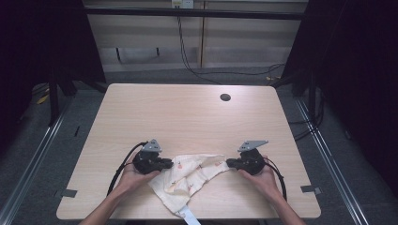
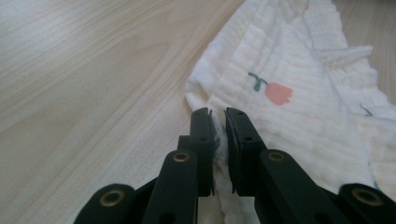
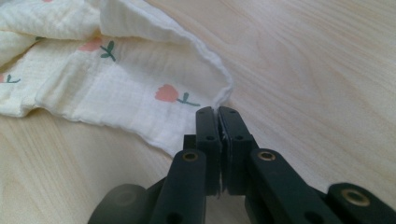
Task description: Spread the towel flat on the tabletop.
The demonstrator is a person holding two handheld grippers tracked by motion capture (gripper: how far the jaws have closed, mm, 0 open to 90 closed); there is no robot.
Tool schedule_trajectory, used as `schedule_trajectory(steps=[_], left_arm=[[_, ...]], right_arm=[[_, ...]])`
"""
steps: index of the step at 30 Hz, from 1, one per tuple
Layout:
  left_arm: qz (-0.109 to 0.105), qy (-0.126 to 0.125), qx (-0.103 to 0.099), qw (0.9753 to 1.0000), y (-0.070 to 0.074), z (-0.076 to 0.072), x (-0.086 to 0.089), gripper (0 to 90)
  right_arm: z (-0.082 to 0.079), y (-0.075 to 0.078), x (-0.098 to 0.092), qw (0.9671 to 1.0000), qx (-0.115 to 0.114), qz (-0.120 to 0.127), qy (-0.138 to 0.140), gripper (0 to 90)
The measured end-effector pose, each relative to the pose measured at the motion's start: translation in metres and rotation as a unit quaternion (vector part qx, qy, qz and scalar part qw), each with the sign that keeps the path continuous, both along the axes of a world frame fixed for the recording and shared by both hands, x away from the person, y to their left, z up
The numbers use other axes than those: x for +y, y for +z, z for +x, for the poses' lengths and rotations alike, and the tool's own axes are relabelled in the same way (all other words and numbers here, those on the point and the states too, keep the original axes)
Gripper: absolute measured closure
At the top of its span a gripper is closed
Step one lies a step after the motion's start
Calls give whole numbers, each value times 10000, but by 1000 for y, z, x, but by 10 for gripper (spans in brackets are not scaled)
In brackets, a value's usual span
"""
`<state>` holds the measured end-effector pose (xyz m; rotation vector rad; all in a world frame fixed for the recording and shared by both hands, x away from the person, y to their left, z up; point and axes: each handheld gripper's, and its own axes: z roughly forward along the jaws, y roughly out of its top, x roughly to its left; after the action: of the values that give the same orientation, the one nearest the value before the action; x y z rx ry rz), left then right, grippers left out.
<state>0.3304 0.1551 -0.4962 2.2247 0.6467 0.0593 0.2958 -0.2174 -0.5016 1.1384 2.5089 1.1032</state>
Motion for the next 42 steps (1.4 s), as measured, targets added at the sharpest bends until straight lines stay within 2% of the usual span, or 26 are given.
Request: schedule_trajectory(steps=[7, 10, 16, 20, 21, 24, 25, 29, 31, 34, 38, 42], left_arm=[[-266, 83, 14, 9996, 9, 0, 9, 830], [-356, 128, -69, 9993, 14, 0, 13, 830], [-341, 101, -116, 9993, 17, -2, 15, 852], [-503, 106, -147, 9986, 26, -1, 18, 856], [-546, 120, -166, 9983, 29, -1, 20, 857], [-629, 129, -147, 9978, 31, -1, 22, 857], [-687, 121, -177, 9974, 33, -1, 24, 858], [-736, 48, -188, 9971, 34, -5, 25, 857], [-708, -9, -199, 9973, 35, -9, 24, 857], [-784, -49, -262, 9966, 40, -13, 25, 857], [-891, 23, -308, 9955, 44, -12, 31, 857], [-839, 30, -373, 9958, 46, -10, 35, 857]], right_arm=[[1, 0, 2, 10000, 16, 6, -52, 875], [1, 0, 2, 10000, 24, 13, -50, 875], [2, 0, 2, 10000, 36, 31, -50, 875], [2, 1, 2, 9999, 99, 32, -82, 876], [4, 0, -1, 9997, 174, 136, -80, 880], [5, 1, -4, 9995, 185, 245, -88, 884], [5, 8, -9, 9986, 120, 495, -107, 886], [1, 23, -14, 9968, -127, 786, -58, 887], [-3, 27, -15, 9964, -180, 828, -15, 887], [-4, 33, -15, 9952, -222, 956, 20, 887], [-4, 43, -16, 9933, -311, 1113, 47, 891], [-6, 55, -18, 9904, -569, 1256, 84, 896]])
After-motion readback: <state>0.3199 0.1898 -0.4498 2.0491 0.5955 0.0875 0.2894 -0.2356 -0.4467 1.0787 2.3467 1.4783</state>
